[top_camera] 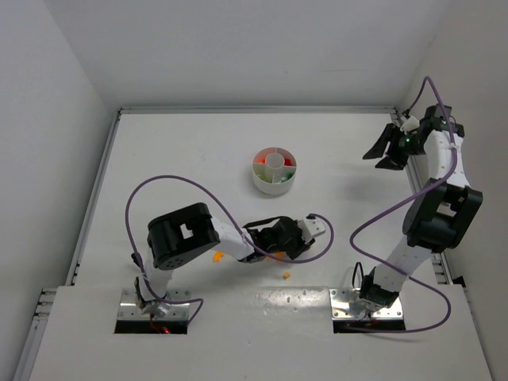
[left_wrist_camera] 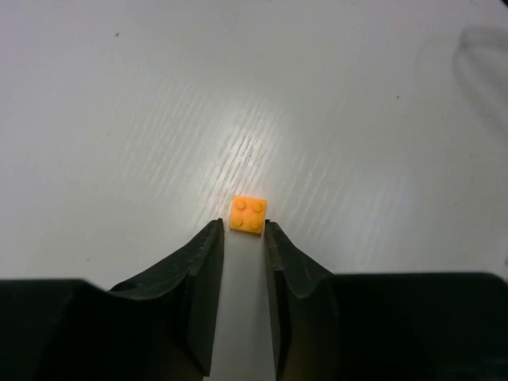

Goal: Sort the legos into containers by color

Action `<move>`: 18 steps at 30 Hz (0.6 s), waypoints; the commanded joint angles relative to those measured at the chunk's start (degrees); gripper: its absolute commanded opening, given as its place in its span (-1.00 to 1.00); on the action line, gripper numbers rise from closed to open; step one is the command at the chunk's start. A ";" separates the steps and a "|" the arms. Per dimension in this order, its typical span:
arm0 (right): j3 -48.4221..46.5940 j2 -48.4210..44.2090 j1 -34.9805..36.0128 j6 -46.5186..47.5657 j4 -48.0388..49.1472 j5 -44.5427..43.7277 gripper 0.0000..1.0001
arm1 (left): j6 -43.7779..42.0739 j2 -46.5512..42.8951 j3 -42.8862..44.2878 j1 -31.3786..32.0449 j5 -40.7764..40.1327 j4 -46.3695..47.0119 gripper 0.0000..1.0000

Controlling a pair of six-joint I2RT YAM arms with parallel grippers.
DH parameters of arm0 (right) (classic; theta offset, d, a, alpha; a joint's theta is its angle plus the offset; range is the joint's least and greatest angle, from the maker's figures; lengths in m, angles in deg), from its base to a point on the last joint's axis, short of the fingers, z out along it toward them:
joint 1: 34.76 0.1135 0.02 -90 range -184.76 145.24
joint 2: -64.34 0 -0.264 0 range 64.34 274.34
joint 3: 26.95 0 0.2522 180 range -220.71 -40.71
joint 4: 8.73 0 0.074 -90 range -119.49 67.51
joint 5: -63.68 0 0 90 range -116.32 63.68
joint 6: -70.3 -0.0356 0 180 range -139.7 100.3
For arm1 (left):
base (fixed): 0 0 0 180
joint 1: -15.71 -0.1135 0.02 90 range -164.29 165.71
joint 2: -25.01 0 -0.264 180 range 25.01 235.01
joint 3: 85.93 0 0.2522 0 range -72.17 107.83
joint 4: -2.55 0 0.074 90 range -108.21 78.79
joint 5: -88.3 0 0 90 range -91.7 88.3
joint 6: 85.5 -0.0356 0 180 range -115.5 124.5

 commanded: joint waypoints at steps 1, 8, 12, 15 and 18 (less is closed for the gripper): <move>-2.28 0.75 0.11 -0.43 0.94 1.72 0.13 | -3.97 -2.58 -1.99 -1.15 3.61 -7.21 -0.31; -2.28 1.28 0.64 -0.43 0.94 1.72 0.13 | -3.97 -3.12 -0.94 -1.15 5.02 -9.94 0.24; -2.28 0.75 0.64 -0.43 0.94 1.72 0.13 | -4.50 -1.72 0.29 -1.15 5.02 -9.94 0.28; -2.28 0.75 0.64 -0.43 0.94 1.72 0.13 | -4.50 0.13 3.10 -1.68 5.02 -10.47 0.28; -2.28 0.75 0.64 -0.43 0.94 1.72 0.13 | -4.50 2.07 5.74 -2.73 6.16 -11.53 0.28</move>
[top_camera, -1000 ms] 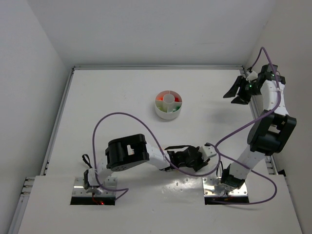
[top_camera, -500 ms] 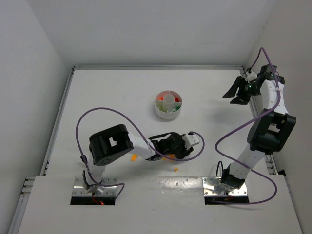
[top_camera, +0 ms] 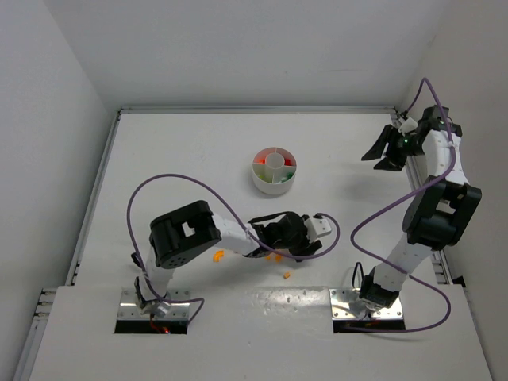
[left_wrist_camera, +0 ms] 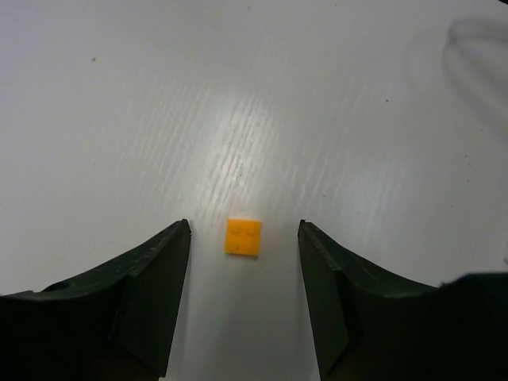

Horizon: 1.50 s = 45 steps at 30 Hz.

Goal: Sort the legos into containers by color

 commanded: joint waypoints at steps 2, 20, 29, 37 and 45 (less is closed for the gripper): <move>-2.26 -0.84 0.22 -0.43 0.96 1.81 0.13 | -0.78 2.97 2.44 -1.36 1.62 -3.75 0.22; -2.78 -0.32 0.22 0.10 0.44 2.34 0.13 | -1.40 -2.04 -5.03 -1.36 3.73 -5.07 -0.06; -2.26 -0.84 0.22 0.62 0.44 2.34 0.13 | -1.40 2.52 0.24 -1.36 3.73 -5.59 0.06; -2.26 -0.84 0.22 0.63 0.44 2.34 0.15 | -2.54 3.76 2.09 -1.36 4.25 -6.64 -0.09; -2.78 -0.32 0.22 0.63 -0.09 2.34 0.15 | -4.30 -1.16 -3.35 -1.36 7.06 -6.12 -0.50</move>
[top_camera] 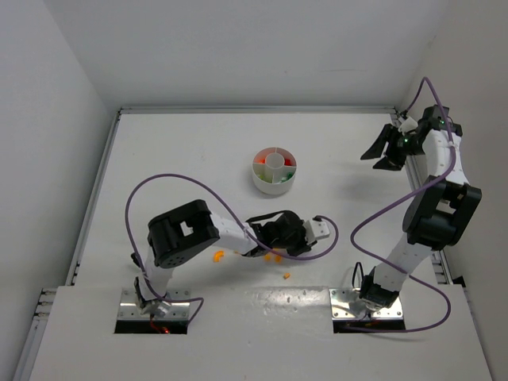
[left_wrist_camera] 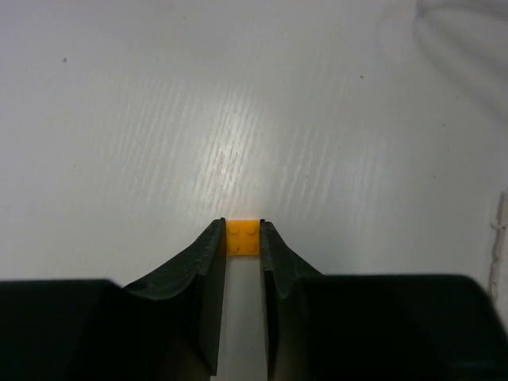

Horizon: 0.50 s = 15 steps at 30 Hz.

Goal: Sort the legos into containers by color

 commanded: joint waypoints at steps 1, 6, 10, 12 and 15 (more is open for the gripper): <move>-2.48 -0.32 0.22 1.08 0.28 1.05 0.15 | -1.13 -2.30 -3.53 -0.44 2.30 -5.97 -0.60; -0.38 -1.45 1.27 3.46 -0.42 1.05 0.15 | -0.79 -7.92 -0.55 -2.36 2.30 -15.53 -0.88; 3.05 -2.77 4.17 5.65 -0.42 -0.87 0.13 | 1.68 -17.75 0.60 -4.83 4.94 -17.48 -0.90; 3.67 -3.39 5.23 6.28 -0.42 -2.02 0.11 | 2.99 -23.28 2.61 -6.23 4.94 -21.67 -0.90; 3.67 -4.44 7.16 6.28 -0.42 -4.21 0.11 | 2.74 -25.86 11.65 -9.57 6.16 -33.24 -0.92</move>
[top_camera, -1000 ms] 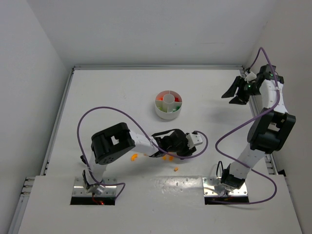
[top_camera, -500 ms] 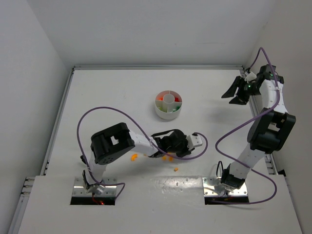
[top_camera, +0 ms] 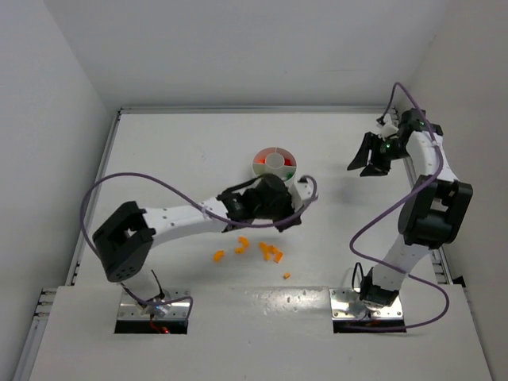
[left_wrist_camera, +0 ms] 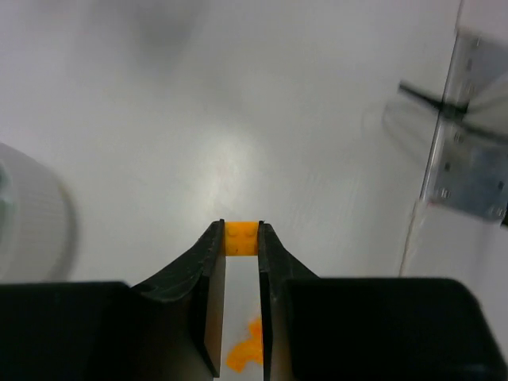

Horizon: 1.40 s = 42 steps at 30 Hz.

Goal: Sort the legos into containers by color

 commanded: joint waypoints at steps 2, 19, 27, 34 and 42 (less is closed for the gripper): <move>-0.28 -4.01 3.06 1.77 0.28 -3.43 0.08 | 1.01 -6.63 13.46 -6.37 2.76 -12.30 -0.95; -5.29 -0.59 14.84 10.82 -1.48 -9.24 0.08 | 5.58 11.64 42.65 -27.74 9.96 -29.98 -1.00; -5.91 1.26 18.26 12.58 -1.48 -12.84 0.06 | 7.42 17.53 45.46 -27.74 12.61 -30.59 -0.99; -6.96 2.49 19.41 16.62 -1.48 -15.13 0.06 | 9.27 22.89 48.71 -27.74 13.22 -30.59 -0.91; -1.51 -5.14 18.80 26.02 3.70 -15.83 0.06 | 9.80 25.89 49.86 -27.74 13.75 -30.59 -0.85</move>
